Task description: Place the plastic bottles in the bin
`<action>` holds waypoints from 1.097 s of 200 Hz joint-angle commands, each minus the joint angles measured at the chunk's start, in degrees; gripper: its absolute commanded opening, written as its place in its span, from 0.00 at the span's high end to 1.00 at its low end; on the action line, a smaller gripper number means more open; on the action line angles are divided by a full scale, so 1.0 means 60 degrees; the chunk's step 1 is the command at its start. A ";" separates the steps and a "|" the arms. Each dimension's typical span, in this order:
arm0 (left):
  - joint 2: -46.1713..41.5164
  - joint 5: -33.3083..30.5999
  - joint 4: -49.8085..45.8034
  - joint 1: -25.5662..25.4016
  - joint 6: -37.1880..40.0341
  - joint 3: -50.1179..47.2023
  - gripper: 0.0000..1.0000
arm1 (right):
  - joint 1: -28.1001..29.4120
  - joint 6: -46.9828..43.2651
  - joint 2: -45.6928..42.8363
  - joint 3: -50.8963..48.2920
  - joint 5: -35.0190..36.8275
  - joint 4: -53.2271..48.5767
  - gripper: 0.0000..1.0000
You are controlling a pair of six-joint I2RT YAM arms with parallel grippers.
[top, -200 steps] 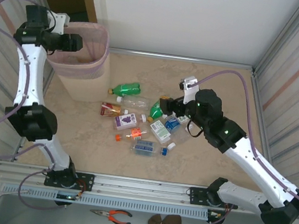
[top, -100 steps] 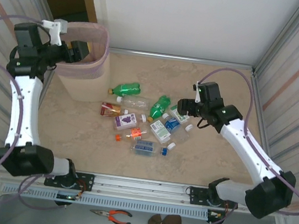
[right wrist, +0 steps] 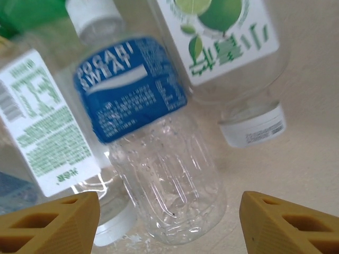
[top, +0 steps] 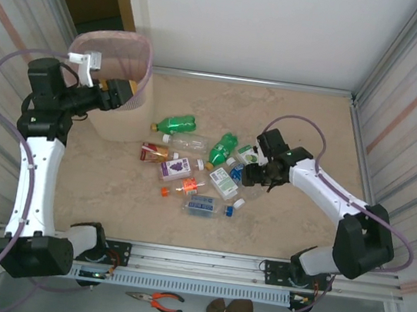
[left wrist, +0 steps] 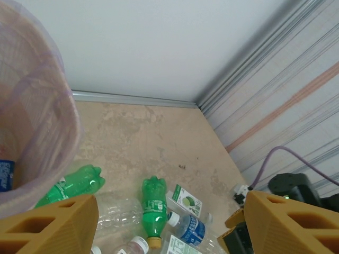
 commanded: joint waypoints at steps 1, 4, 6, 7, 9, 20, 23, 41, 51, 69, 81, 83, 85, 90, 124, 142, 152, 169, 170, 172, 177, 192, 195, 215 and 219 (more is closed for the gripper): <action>-0.0244 0.0167 0.0270 -0.0056 -0.0259 -0.0268 0.27 | 0.0097 0.0146 0.0333 -0.0145 -0.0212 0.0263 0.31; -0.0267 0.0159 0.0282 -0.0056 -0.0267 -0.0295 0.27 | 0.0110 0.0133 0.0383 -0.0158 -0.0209 0.0286 0.31; -0.0269 0.0165 0.0292 -0.0056 -0.0272 -0.0317 0.27 | 0.0111 0.0123 0.0403 -0.0160 -0.0231 0.0300 0.31; -0.0274 0.0165 0.0296 -0.0056 -0.0273 -0.0321 0.27 | 0.0112 0.0119 0.0424 -0.0160 -0.0227 0.0305 0.31; -0.0285 0.0166 0.0307 -0.0063 -0.0285 -0.0342 0.27 | 0.0105 0.0109 0.0457 -0.0168 -0.0228 0.0319 0.31; -0.0299 0.0163 0.0357 -0.0077 -0.0324 -0.0424 0.27 | 0.0126 0.0072 0.0626 -0.0160 -0.0209 0.0402 0.31; -0.0296 0.0159 0.0359 -0.0095 -0.0328 -0.0438 0.27 | 0.0126 0.0058 0.0677 -0.0160 -0.0211 0.0418 0.31; -0.0308 0.0180 0.0364 -0.0114 -0.0332 -0.0516 0.27 | 0.0141 0.0016 0.0957 -0.0147 -0.0194 0.0520 0.32; -0.0321 0.0192 0.0381 -0.0114 -0.0328 -0.0574 0.27 | 0.0156 -0.0008 0.1094 -0.0144 -0.0198 0.0559 0.32; -0.0366 0.0182 0.0533 -0.0114 -0.0388 -0.0766 0.27 | 0.0170 -0.0028 0.1329 -0.0163 -0.0149 0.0631 0.32; -0.0367 0.0192 0.0593 -0.0114 -0.0422 -0.0857 0.27 | 0.0171 -0.0046 0.1503 -0.0177 -0.0135 0.0672 0.33; -0.0367 0.0188 0.0601 -0.0114 -0.0439 -0.0860 0.27 | 0.0171 -0.0046 0.1529 -0.0186 -0.0150 0.0675 0.33; -0.0367 0.0186 0.0606 -0.0114 -0.0443 -0.0876 0.27 | 0.0181 -0.0046 0.1561 -0.0192 -0.0157 0.0676 0.33; -0.0361 0.0195 0.0631 -0.0113 -0.0461 -0.0903 0.27 | 0.0192 -0.0054 0.1616 -0.0201 -0.0174 0.0689 0.33; -0.0346 0.0269 0.0653 -0.0113 -0.0437 -0.1046 0.27 | 0.0357 -0.0061 0.1907 -0.0317 -0.0060 0.0720 0.33; -0.0378 0.0295 0.0678 -0.0114 -0.0468 -0.1158 0.27 | 0.0412 -0.0046 0.1980 -0.0349 0.0046 0.0662 0.32; -0.0414 0.0313 0.0734 -0.0114 -0.0515 -0.1246 0.27 | 0.0441 -0.0032 0.1982 -0.0372 0.0109 0.0647 0.30; -0.0492 0.0326 0.0848 -0.0114 -0.0613 -0.1371 0.27 | 0.0500 -0.0003 0.1939 -0.0382 0.0216 0.0617 0.28; -0.0495 0.0327 0.0852 -0.0114 -0.0619 -0.1375 0.27 | 0.0503 -0.0003 0.1924 -0.0388 0.0223 0.0617 0.28; -0.0494 0.0338 0.0863 -0.0114 -0.0624 -0.1382 0.27 | 0.0514 -0.0002 0.1924 -0.0389 0.0236 0.0621 0.28; -0.0512 0.0342 0.0872 -0.0105 -0.0640 -0.1405 0.27 | 0.0514 -0.0002 0.1891 -0.0405 0.0259 0.0617 0.28; -0.0555 0.0346 0.0873 -0.0129 -0.0677 -0.1423 0.27 | 0.0537 0.0025 0.1809 -0.0437 0.0304 0.0639 0.29; -0.0557 0.0352 0.0872 -0.0129 -0.0681 -0.1419 0.27 | 0.0537 0.0027 0.1799 -0.0438 0.0317 0.0658 0.29; -0.0576 0.0360 0.0872 -0.0153 -0.0756 -0.1423 0.27 | 0.0537 -0.0002 0.1774 -0.0406 0.0289 0.0661 0.28; -0.0594 0.0354 0.0872 -0.0158 -0.0757 -0.1417 0.27 | 0.0537 -0.0016 0.1782 -0.0396 0.0295 0.0661 0.28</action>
